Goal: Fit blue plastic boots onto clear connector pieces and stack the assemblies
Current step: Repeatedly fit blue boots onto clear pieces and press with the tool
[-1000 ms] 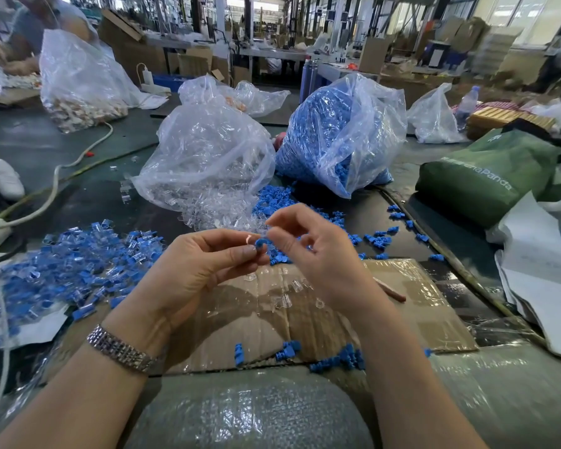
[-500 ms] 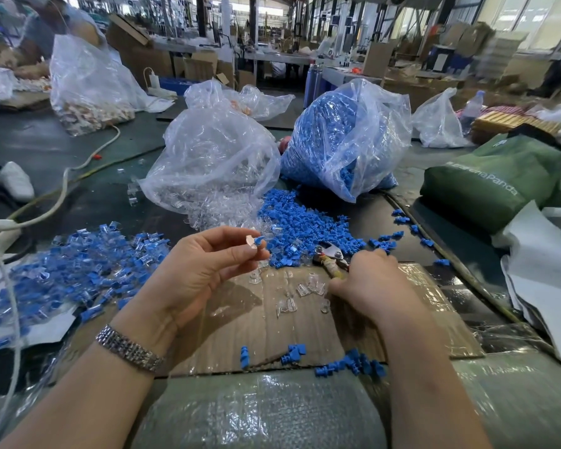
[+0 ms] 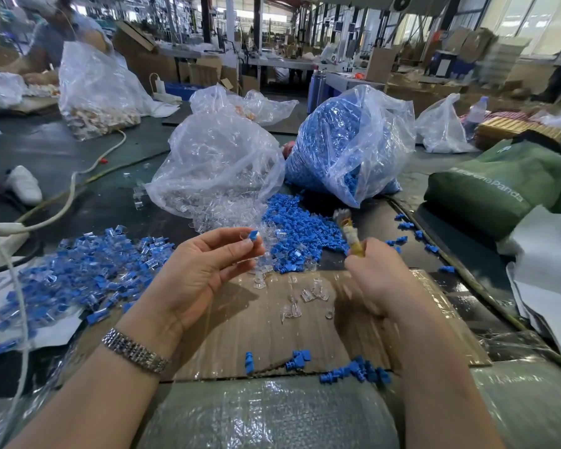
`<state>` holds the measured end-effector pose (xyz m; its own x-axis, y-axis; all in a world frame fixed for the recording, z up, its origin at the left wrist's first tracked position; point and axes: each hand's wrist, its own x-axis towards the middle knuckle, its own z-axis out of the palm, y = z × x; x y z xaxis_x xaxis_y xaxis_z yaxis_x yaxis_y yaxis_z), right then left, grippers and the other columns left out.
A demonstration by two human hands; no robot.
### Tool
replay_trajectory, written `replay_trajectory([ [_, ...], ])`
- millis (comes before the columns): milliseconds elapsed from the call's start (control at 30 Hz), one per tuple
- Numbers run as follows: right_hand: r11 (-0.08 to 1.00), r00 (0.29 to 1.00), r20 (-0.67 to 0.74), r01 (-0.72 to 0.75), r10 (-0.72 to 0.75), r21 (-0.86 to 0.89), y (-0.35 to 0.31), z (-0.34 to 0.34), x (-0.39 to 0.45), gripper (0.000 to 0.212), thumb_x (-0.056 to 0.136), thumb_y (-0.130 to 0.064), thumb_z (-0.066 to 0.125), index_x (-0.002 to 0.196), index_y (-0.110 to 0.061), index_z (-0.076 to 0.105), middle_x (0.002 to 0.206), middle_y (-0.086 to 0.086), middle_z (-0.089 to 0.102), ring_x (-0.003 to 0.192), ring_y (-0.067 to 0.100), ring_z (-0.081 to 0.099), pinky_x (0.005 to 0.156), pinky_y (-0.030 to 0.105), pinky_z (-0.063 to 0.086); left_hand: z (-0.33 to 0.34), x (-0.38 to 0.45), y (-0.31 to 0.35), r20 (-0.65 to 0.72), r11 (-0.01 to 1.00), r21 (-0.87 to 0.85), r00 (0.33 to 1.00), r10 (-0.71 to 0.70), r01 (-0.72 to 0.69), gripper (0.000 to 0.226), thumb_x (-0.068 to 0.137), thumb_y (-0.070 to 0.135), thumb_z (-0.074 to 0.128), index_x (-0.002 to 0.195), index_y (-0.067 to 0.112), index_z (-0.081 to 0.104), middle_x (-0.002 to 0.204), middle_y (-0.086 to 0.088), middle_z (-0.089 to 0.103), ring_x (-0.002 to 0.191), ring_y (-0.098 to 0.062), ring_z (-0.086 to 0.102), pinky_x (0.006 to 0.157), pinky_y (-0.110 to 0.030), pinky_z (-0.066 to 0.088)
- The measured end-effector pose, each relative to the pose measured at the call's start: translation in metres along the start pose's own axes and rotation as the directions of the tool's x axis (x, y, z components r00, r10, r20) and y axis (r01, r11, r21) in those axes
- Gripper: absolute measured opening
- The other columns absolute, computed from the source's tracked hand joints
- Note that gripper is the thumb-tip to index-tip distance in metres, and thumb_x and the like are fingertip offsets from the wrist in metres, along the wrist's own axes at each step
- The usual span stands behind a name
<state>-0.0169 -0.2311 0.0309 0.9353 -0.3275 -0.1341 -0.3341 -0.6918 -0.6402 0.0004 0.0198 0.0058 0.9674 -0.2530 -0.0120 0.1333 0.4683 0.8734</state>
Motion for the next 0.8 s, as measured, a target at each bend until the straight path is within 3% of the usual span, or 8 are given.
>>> replay_trajectory([
  [100,0.924,0.987,0.102,0.073,-0.120,0.376,-0.006,-0.009,-0.009,0.018,0.104,-0.021,0.053,0.103,-0.007,0.065,0.087,0.009,0.069,0.075,0.021,0.067,0.081,0.043,0.058,-0.001,0.001,0.001,-0.019,1.000,-0.004,1.000,-0.009,0.009,0.021,0.077,0.004,0.074,0.097,0.008,0.081,0.111,-0.019,0.075,0.104,-0.027,0.074,0.078,-0.027,0.060],
  [200,0.859,0.894,0.364,0.045,-0.263,0.509,-0.012,-0.012,-0.019,0.027,0.105,-0.028,0.053,0.112,-0.005,0.066,0.089,0.009,0.076,0.086,0.024,0.075,0.087,0.045,0.061,-0.001,0.001,0.003,-0.030,1.000,-0.011,0.999,-0.021,0.021,0.021,0.078,0.004,0.072,0.097,0.009,0.082,0.112,-0.017,0.075,0.106,-0.026,0.073,0.080,-0.027,0.060],
  [267,0.863,0.816,0.490,0.020,-0.305,0.504,-0.017,-0.007,-0.023,0.033,0.105,-0.028,0.054,0.119,0.000,0.064,0.096,0.012,0.077,0.094,0.029,0.075,0.089,0.047,0.060,0.000,0.000,0.003,-0.042,1.000,-0.007,0.999,-0.011,0.011,0.023,0.076,0.006,0.073,0.098,0.009,0.081,0.112,-0.016,0.076,0.107,-0.024,0.073,0.082,-0.027,0.060],
  [367,0.891,0.772,0.539,0.076,-0.336,0.447,-0.027,0.003,-0.031,0.039,0.105,-0.031,0.055,0.121,0.004,0.061,0.101,0.015,0.077,0.093,0.028,0.076,0.091,0.047,0.060,0.003,-0.001,0.004,-0.059,1.000,0.001,0.998,0.013,-0.013,0.023,0.074,0.006,0.073,0.095,0.009,0.082,0.111,-0.015,0.076,0.103,-0.021,0.074,0.087,-0.029,0.060],
  [500,0.892,0.746,0.551,0.128,-0.375,0.433,-0.035,0.005,-0.038,0.043,0.106,-0.029,0.053,0.116,0.012,0.060,0.099,0.017,0.077,0.087,0.025,0.075,0.088,0.045,0.060,0.005,0.001,0.003,-0.100,0.999,-0.013,0.995,0.029,-0.031,0.022,0.072,0.005,0.073,0.091,0.009,0.083,0.105,-0.013,0.077,0.098,-0.019,0.074,0.091,-0.030,0.059],
  [700,0.911,0.738,0.561,0.181,-0.376,0.372,-0.039,0.004,-0.044,0.040,0.106,-0.029,0.052,0.112,0.010,0.062,0.095,0.013,0.077,0.088,0.024,0.075,0.085,0.041,0.060,0.004,0.001,0.002,-0.100,0.998,-0.004,0.994,0.055,-0.055,0.019,0.073,0.005,0.073,0.089,0.010,0.083,0.103,-0.010,0.078,0.095,-0.018,0.074,0.080,-0.025,0.060],
  [800,0.913,0.738,0.558,0.204,-0.380,0.353,-0.041,0.007,-0.045,0.040,0.107,-0.029,0.052,0.116,0.009,0.061,0.093,0.011,0.076,0.089,0.025,0.075,0.088,0.045,0.059,0.003,0.002,0.001,-0.091,0.998,0.000,0.994,0.065,-0.065,0.020,0.075,0.005,0.073,0.092,0.010,0.082,0.106,-0.013,0.077,0.101,-0.022,0.073,0.089,-0.030,0.060],
])
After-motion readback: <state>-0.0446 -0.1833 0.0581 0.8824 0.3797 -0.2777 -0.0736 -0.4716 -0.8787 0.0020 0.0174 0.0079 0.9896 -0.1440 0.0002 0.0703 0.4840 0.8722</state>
